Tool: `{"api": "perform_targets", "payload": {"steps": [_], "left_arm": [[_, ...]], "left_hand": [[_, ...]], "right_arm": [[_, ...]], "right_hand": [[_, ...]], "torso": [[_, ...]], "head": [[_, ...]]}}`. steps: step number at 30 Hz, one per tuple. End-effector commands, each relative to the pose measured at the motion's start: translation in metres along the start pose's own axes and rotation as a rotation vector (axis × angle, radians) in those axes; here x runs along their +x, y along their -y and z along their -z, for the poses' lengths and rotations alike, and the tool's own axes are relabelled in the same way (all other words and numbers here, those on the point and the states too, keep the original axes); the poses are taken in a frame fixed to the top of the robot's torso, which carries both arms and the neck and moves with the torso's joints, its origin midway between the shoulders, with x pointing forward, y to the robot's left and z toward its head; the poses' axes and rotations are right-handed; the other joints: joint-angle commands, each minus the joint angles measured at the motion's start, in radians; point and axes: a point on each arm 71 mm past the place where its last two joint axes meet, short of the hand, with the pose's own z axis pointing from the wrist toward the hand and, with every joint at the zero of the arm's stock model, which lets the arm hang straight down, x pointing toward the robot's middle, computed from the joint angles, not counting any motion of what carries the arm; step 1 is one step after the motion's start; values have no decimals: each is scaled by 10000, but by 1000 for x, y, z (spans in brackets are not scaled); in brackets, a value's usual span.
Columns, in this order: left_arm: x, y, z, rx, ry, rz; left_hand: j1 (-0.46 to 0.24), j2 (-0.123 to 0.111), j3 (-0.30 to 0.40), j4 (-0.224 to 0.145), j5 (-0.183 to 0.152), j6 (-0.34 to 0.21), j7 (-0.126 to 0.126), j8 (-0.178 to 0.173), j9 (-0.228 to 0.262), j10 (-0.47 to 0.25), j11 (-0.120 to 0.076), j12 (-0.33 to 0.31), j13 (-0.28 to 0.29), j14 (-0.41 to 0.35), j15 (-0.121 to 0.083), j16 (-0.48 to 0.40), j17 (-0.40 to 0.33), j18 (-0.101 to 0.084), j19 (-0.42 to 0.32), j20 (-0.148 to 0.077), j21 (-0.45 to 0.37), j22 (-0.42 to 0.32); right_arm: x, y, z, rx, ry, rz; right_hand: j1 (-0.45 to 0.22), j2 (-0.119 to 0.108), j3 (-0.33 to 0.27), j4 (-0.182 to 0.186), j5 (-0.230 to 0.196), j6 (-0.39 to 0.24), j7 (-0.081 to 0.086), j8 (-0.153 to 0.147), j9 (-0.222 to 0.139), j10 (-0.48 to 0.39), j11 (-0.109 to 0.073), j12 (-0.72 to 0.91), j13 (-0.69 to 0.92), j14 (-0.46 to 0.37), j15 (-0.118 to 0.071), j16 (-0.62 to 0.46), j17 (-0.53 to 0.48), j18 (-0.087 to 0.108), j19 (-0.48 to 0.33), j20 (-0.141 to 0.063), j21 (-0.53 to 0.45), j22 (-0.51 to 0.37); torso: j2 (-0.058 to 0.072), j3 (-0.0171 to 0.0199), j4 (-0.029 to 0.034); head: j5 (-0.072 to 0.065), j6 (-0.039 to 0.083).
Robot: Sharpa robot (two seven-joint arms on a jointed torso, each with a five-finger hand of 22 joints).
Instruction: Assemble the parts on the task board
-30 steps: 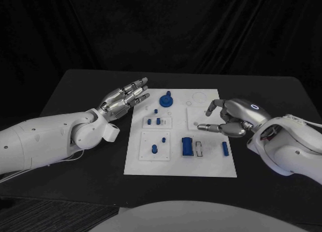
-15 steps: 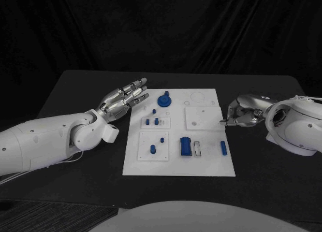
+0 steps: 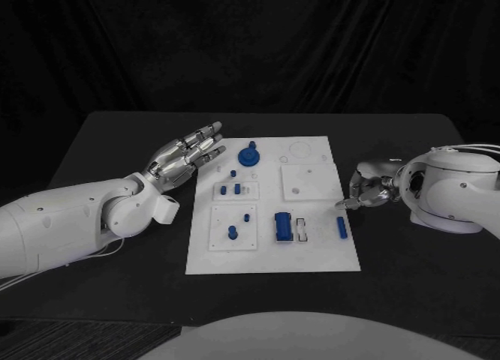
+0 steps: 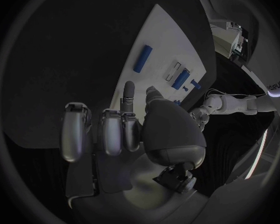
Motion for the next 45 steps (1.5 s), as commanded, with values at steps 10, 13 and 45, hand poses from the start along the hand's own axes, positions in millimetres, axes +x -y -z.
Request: {"api": "perform_targets", "payload": {"steps": [10,13,45], "left_arm": [[1,2,-1,292,-14,71],[1,2,-1,291,-20,73],[1,0,-1,176,-123,160]], "left_hand": [[83,34,50,-30,57,40,5,39,10,1,84,-34,-15,-3,28,-37,-9,114,-13,60,-32,8],[88,35,54,-35,60,42,17,41,10,1,99,-34,-15,-3,21,-37,-9,119,-13,59,-32,8],[125,37,77,-81,82,17,94,39,3,1,205,-34,-15,-3,-7,-37,-9,154,-14,65,-32,8]], "right_arm": [[12,-8,0,231,-765,388],[15,-9,-1,218,-845,399],[46,-24,-7,-200,-784,315]], "right_hand": [[-137,57,37,-311,111,223,318,-2143,-517,1046,289,35,2634,689,193,-148,453,-34,417,176,-27,2057],[152,42,184,-616,690,436,309,-2482,-549,1046,279,35,2634,686,201,-150,423,-28,412,194,-41,2052],[1715,-290,3323,-3839,3040,417,616,-3675,351,1046,508,35,2634,569,439,-423,-271,48,305,399,-409,1951]], "torso": [[-7,-8,-1],[-9,-9,-2],[-12,-3,-3]], "head": [[-90,1],[-91,1],[-40,1]]}}
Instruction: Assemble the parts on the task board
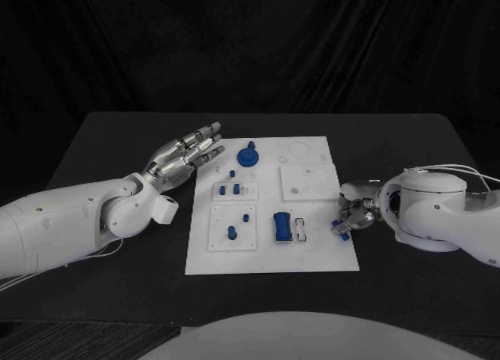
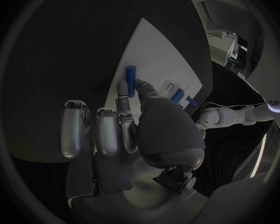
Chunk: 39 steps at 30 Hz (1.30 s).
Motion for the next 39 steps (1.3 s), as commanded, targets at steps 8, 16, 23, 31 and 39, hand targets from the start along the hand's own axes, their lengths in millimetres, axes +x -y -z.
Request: {"api": "perform_targets", "payload": {"steps": [8,16,23,31,39], "left_arm": [[1,0,0,158,-99,152],[1,0,-1,148,-108,155],[2,0,-1,141,-99,146],[2,0,-1,145,-99,147],[2,0,-1,147,-94,147]], "left_hand": [[100,3,33,-43,61,-32,72,37,4,-1,71,-34,-10,-4,-13,-37,-16,163,-14,67,-32,8],[111,8,42,-55,78,-52,78,31,1,-1,77,-34,-10,-4,-17,-37,-16,168,-14,68,-33,8],[111,8,42,-55,78,-52,78,31,1,-1,77,-34,-10,-4,-17,-37,-16,168,-14,68,-33,8],[124,12,53,-73,90,-49,84,33,1,-1,87,-34,-10,-4,-22,-37,-16,175,-13,68,-32,9],[129,11,56,-83,94,-46,89,35,2,-1,94,-34,-10,-4,-25,-37,-16,179,-13,68,-32,9]], "right_arm": [[7,-2,10,-193,213,-1427],[-3,-3,17,-471,-53,-2949],[-7,-4,13,-590,-793,-4510],[-8,-9,1,-588,-1515,-5462],[-5,-13,-9,-547,-1763,-5870]], "right_hand": [[-944,-199,3450,-2383,754,-104,154,-155,683,1058,128,35,2635,555,151,-23,-74,45,324,140,-53,1955],[-1353,-249,4132,-2678,1129,-272,256,-491,590,1058,216,35,2635,547,219,-21,-113,51,314,201,-77,1947],[-1548,-237,4257,-2666,1270,-283,278,-569,561,1058,232,35,2635,537,240,-36,-167,60,301,221,-111,1936],[-1673,-227,4312,-2644,1393,-325,291,-610,555,1058,239,35,2635,531,251,-44,-196,64,294,234,-125,1931],[-1845,-208,4283,-2565,1305,-330,286,-606,576,1058,242,35,2635,524,261,-56,-232,76,272,248,-177,1913]], "torso": [[-7,10,-2],[-4,10,-5],[-7,-13,11],[-16,-15,22],[10,-6,15]], "head": [[-2,1],[18,1],[37,1],[18,1],[54,1]]}}
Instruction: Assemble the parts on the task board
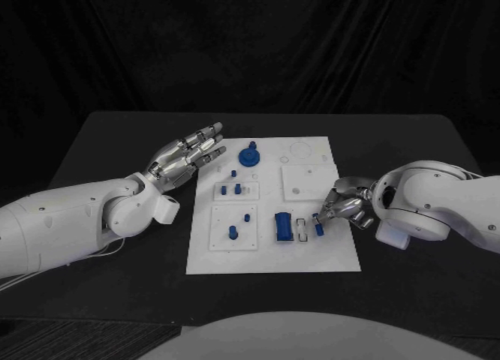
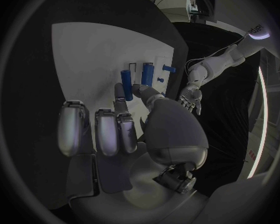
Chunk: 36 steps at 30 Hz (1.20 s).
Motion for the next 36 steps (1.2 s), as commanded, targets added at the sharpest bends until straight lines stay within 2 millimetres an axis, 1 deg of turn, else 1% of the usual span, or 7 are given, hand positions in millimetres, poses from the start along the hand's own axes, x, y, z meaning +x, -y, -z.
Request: {"api": "perform_targets", "payload": {"steps": [1,16,19,24,28,32,36], "left_arm": [[2,1,0,170,-54,109],[2,1,0,168,-53,113],[2,1,0,168,-55,115],[2,1,0,167,-59,118],[2,1,0,162,-68,121],[2,1,-1,156,-83,130],[2,0,-1,147,-87,131]], "left_hand": [[90,-28,30,-57,55,-9,53,35,4,-1,96,-34,-16,-3,-25,-37,-12,179,-13,69,-32,10],[90,-28,30,-57,55,-9,53,35,4,-1,96,-34,-16,-3,-25,-37,-12,179,-13,69,-32,10],[90,-28,30,-57,55,-9,53,35,4,-1,96,-34,-16,-3,-25,-37,-12,179,-13,69,-32,10],[97,-32,33,-71,59,-6,59,38,5,4,103,-32,-13,-3,-27,-37,-12,185,-12,70,-31,10],[97,-32,33,-71,59,-6,59,38,5,4,103,-32,-13,-3,-27,-37,-12,185,-12,70,-31,10],[97,-32,33,-71,59,-6,59,38,5,4,103,-32,-13,-3,-27,-37,-12,185,-12,70,-31,10],[97,-32,33,-71,59,-6,59,38,5,4,103,-32,-13,-3,-27,-37,-12,185,-12,70,-31,10]], "right_arm": [[3,0,-3,-8,-176,-675],[13,-1,-15,68,-333,-815],[14,-2,-16,26,-293,-852],[15,-4,-17,-37,-293,-858],[16,-5,-17,-69,-306,-851],[16,-5,-17,-100,-277,-869],[16,-6,-17,-109,-231,-896]], "right_hand": [[-36,78,1447,-1401,-45,-77,-1,-13,23,1058,47,36,2630,510,65,-52,-1,76,291,52,-36,1908],[-258,139,1306,-1251,-370,-151,-25,44,103,1058,27,36,2630,499,55,-75,-72,87,271,54,-81,1893],[-262,142,1304,-1248,-374,-150,-27,47,106,1058,26,36,2630,498,55,-76,-75,90,267,54,-94,1889],[-306,159,1256,-1208,-455,-172,-38,78,138,1058,16,36,2630,498,48,-76,-77,92,264,51,-102,1886],[-328,166,1237,-1189,-483,-181,-41,91,150,1058,14,36,2630,498,46,-76,-78,94,262,50,-108,1884],[-379,180,1192,-1142,-535,-188,-52,123,180,1058,5,36,2630,495,42,-84,-99,94,260,47,-112,1883],[-438,202,1141,-1084,-584,-187,-72,176,225,1058,-11,36,2630,494,32,-86,-108,100,253,40,-135,1876]], "torso": [[14,3,-4],[10,9,-16],[2,1,-15],[7,14,-26],[3,10,-11],[0,15,-19],[1,6,-12]], "head": [[7,1],[32,1],[36,1],[46,1],[22,1],[45,1],[29,1]]}}
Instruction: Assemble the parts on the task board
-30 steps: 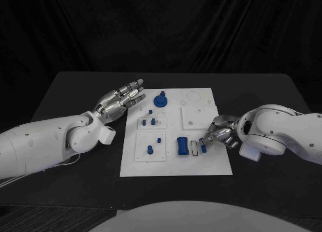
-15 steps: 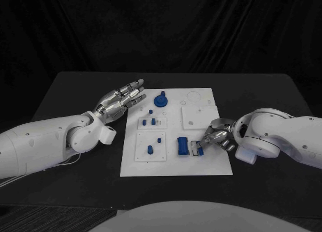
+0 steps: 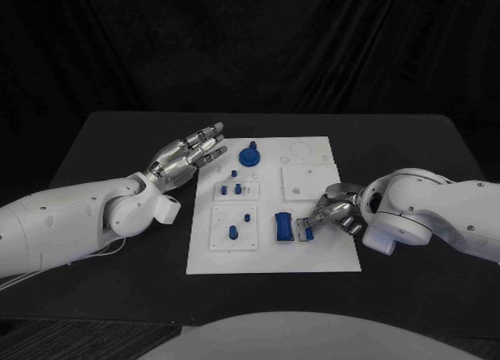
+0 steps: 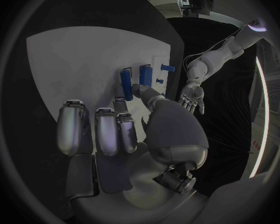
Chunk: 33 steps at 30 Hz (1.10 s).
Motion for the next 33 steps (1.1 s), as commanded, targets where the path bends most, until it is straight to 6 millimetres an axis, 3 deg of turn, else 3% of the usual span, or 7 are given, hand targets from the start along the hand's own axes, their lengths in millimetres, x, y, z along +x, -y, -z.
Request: {"api": "perform_targets", "payload": {"steps": [1,8,10,17,33], "left_arm": [[2,0,-1,146,-80,125],[2,0,-1,132,-96,136],[2,0,-1,129,-101,138],[3,0,-2,110,-137,160],[2,-1,-2,69,-153,172]], "left_hand": [[97,-32,5,-43,60,-6,60,38,5,-31,70,-32,-8,-4,-27,-37,-13,185,-12,70,-31,11],[97,-32,5,-43,60,-6,60,38,5,-31,70,-32,-8,-4,-27,-37,-13,185,-12,70,-31,11],[103,-30,13,-60,68,-16,68,37,4,-34,76,-33,-9,-4,-21,-37,-13,191,-11,78,-31,12],[104,-29,14,-63,69,-13,70,39,5,-35,77,-34,-10,-4,-19,-37,-13,192,-12,81,-31,11],[111,-26,21,-76,80,-12,73,40,5,-36,78,-34,-10,-4,-10,-37,-13,194,-11,89,-30,12]], "right_arm": [[0,0,-1,-85,119,-133],[2,1,-1,137,-119,22],[2,1,-1,183,-188,68],[3,1,-2,256,-339,178],[5,0,-3,304,-440,356]], "right_hand": [[-85,78,777,-728,-203,-108,-53,85,69,1069,-35,35,2633,480,0,-48,-12,99,254,34,-59,1881],[-265,113,523,-513,-1110,-317,-72,193,201,1069,-61,35,2633,476,-20,-62,-63,105,247,10,-102,1869],[-415,96,345,-369,-1091,-348,-75,223,229,1069,-62,35,2633,474,-20,-66,-74,105,246,9,-110,1867],[-506,93,-48,-166,-1627,-375,-113,314,303,1069,-91,35,2633,479,-46,-57,-66,107,249,-11,-122,1867],[-852,130,-1076,590,-3160,-410,-129,422,378,1069,-106,35,2633,473,-59,-62,-118,109,255,-29,-161,1864]], "torso": [[1,-8,10],[4,-6,7],[6,-4,5],[1,-1,1],[4,-7,5]], "head": [[-6,1],[2,1],[3,1],[40,1],[56,1]]}}
